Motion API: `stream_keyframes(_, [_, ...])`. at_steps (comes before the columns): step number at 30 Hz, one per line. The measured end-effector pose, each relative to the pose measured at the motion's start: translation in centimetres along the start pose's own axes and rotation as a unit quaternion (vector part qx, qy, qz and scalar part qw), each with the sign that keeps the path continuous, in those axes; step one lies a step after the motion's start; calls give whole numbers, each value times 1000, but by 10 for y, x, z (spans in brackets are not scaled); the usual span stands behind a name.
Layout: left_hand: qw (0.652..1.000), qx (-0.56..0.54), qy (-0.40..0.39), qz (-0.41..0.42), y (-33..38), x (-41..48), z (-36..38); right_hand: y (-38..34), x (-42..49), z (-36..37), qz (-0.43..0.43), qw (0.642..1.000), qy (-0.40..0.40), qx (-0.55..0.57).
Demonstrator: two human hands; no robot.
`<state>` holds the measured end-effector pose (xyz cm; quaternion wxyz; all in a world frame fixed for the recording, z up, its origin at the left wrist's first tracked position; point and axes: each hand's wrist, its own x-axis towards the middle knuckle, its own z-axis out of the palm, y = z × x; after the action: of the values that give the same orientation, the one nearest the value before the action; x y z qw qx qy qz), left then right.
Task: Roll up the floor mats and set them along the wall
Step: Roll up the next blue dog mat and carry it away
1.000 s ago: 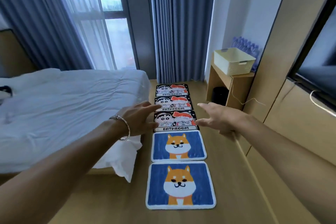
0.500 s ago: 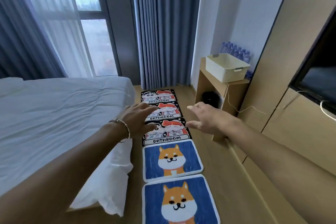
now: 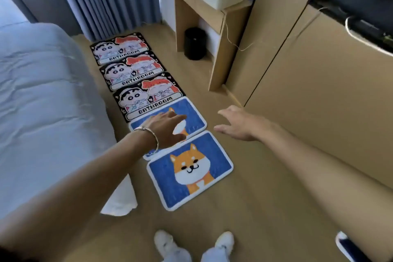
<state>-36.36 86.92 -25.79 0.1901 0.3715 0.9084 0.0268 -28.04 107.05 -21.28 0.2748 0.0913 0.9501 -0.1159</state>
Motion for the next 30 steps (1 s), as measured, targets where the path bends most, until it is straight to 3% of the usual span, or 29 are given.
stream_keyframes(6, [995,-23,-78,-58,-37,2,88,7,58,83,23,996,-75,38])
stream_keyframes(11, [983,-35,-150,-96,-57,-3,188,-14,110,183,-36,987,-151,50])
stream_keyframes(18, [973,-20,-191,-130,-70,13,329,-19,181,335,-102,979,-177,-23])
stream_keyframes(24, [963,-53,-222,-141,-68,27,439,5,204,443,-87,964,-252,-1])
stream_keyframes(30, [959,-78,-235,-139,-65,40,494,43,220,487,-38,960,-278,5])
